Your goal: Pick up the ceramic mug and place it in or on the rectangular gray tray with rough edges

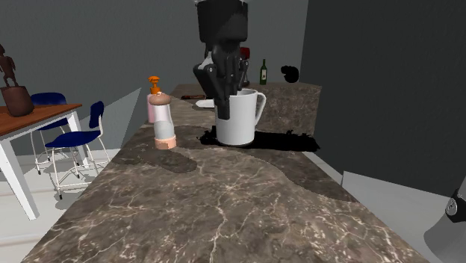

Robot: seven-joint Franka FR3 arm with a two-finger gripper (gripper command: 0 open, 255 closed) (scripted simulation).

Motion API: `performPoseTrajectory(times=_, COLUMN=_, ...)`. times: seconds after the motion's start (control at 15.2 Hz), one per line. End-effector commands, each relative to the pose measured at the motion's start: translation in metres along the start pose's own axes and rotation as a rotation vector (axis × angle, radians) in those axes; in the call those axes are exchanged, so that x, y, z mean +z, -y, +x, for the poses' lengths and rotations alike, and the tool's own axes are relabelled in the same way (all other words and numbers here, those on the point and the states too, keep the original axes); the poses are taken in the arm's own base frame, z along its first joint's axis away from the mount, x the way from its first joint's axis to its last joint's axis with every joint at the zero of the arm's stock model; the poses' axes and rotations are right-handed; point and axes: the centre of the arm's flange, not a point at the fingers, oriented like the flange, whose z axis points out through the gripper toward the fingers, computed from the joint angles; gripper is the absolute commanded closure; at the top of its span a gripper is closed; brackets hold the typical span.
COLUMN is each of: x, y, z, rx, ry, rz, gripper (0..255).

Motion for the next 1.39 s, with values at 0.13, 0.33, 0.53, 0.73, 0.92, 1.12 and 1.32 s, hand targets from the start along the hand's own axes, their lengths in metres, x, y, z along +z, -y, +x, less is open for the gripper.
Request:
performPoseTrajectory(times=0.13, x=-0.001, y=-0.052, z=0.009, rx=-0.001, ry=0.0, rz=0.0, gripper=255)
performPoseTrajectory(times=0.33, x=-0.002, y=-0.091, z=0.015, rx=-0.001, ry=0.0, rz=0.0, gripper=255)
performPoseTrajectory(times=0.53, x=-0.003, y=-0.13, z=0.021, rx=-0.001, ry=0.0, rz=0.0, gripper=255)
performPoseTrajectory(times=0.73, x=-0.004, y=-0.169, z=0.027, rx=-0.001, ry=0.0, rz=0.0, gripper=255)
performPoseTrajectory(times=0.92, x=-0.005, y=-0.209, z=0.033, rx=-0.001, ry=0.0, rz=0.0, gripper=255)
performPoseTrajectory(times=1.12, x=-0.005, y=-0.248, z=0.04, rx=-0.001, ry=0.0, rz=0.0, gripper=255)
performPoseTrajectory(times=1.32, x=-0.001, y=-0.276, z=0.044, rx=-0.001, ry=0.0, rz=0.0, gripper=255)
